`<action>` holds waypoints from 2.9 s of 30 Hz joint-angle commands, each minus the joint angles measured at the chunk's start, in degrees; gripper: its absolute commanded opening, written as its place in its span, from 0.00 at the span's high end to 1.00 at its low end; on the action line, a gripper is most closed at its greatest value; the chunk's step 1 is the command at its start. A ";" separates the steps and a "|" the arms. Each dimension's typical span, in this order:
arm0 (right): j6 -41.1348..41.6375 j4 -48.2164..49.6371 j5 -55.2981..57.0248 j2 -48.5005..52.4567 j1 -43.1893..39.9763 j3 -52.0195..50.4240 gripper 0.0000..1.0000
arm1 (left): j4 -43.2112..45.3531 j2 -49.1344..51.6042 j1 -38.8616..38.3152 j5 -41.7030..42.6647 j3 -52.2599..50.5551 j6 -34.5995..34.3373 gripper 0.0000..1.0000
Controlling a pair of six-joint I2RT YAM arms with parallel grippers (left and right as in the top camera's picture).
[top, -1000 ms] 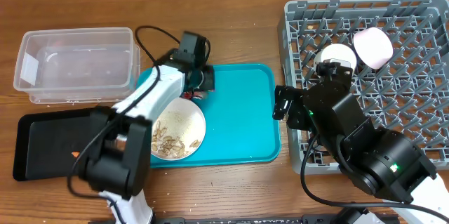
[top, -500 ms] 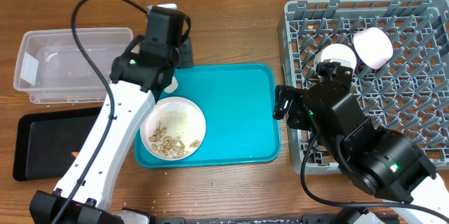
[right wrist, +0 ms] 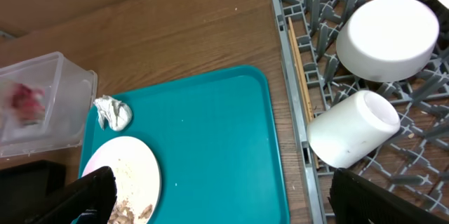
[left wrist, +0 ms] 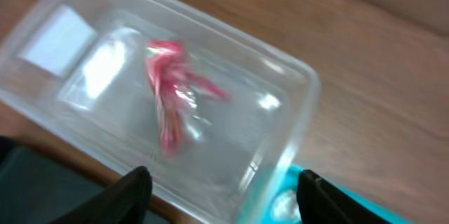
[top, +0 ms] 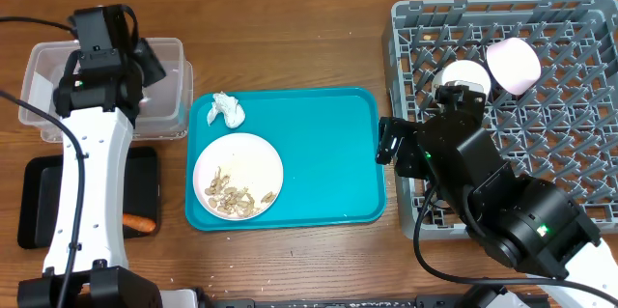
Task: Sort waste into correct bins and load items into the dishwasher
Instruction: 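Drop the red wrapper into the clear plastic bin, then grasp the white tissue on the tray with the left gripper, then drop the white tissue into the clear plastic bin, then reach the left gripper to the white plate and grip its rim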
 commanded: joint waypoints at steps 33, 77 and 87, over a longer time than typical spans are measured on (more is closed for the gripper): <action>0.26 0.31 0.57 0.02 0.04 0.87 0.00 | -3.15 11.89 -18.80 -5.49 5.70 -3.23 0.96; 0.26 0.31 0.57 0.02 0.04 0.87 0.00 | -10.43 12.87 -45.11 -5.42 -16.17 -21.88 0.53; 0.26 0.31 0.57 0.02 0.04 0.87 0.00 | -2.47 24.02 -43.10 -6.82 -16.22 -21.86 0.86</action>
